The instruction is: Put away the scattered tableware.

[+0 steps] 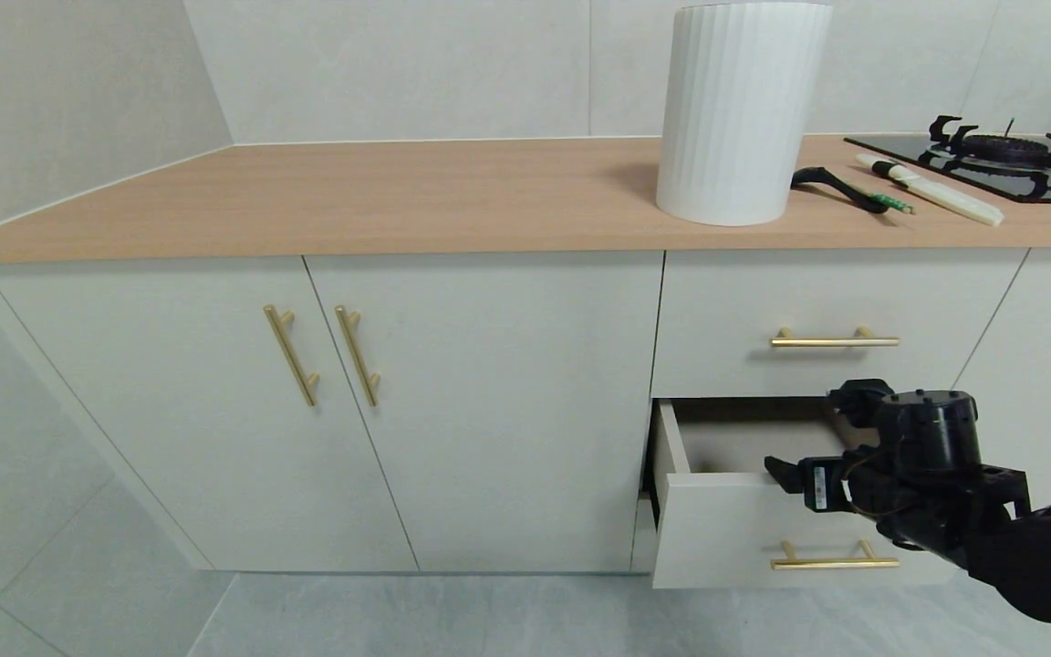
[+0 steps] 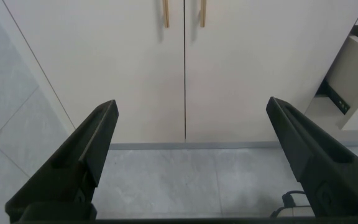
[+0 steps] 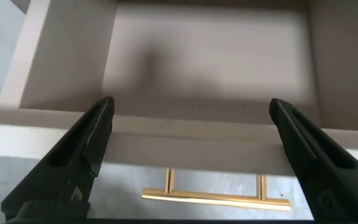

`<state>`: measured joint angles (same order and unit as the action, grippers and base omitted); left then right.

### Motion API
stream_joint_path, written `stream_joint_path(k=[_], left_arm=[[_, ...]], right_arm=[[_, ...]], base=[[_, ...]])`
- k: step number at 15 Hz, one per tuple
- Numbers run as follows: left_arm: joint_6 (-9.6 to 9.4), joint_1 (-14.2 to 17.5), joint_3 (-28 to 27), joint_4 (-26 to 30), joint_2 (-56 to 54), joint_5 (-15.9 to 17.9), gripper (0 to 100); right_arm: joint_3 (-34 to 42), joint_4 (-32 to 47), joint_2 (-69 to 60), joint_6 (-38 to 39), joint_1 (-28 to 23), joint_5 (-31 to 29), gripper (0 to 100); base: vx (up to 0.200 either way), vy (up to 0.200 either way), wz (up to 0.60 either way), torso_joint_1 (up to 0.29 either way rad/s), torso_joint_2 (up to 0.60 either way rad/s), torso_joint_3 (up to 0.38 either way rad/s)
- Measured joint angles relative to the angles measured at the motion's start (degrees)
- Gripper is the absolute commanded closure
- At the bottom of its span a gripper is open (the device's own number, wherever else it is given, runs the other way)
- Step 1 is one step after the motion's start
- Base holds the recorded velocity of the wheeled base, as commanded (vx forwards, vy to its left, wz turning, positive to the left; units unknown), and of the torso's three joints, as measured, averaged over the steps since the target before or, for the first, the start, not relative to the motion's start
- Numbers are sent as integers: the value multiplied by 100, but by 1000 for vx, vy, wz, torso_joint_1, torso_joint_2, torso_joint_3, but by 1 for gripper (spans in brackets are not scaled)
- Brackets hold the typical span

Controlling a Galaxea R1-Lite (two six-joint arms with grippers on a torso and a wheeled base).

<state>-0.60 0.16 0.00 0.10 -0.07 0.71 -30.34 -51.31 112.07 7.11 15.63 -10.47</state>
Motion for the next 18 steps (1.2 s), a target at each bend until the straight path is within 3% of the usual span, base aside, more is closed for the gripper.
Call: stream_joint_path(k=[5, 13, 18], left_arm=[[-2, 0, 0, 0, 0, 0, 0], [-2, -2, 0, 0, 0, -2, 0], [-2, 0, 0, 0, 0, -2, 0]], right_arm=[[0, 229, -11, 11, 33, 13, 0], [-592, 4130, -1480, -106, 44, 413, 0], [-741, 4981, -1781, -585, 90, 407, 0]], base=[[0, 0, 0, 0, 0, 0], [0, 0, 0, 0, 0, 0], [0, 0, 0, 0, 0, 0]])
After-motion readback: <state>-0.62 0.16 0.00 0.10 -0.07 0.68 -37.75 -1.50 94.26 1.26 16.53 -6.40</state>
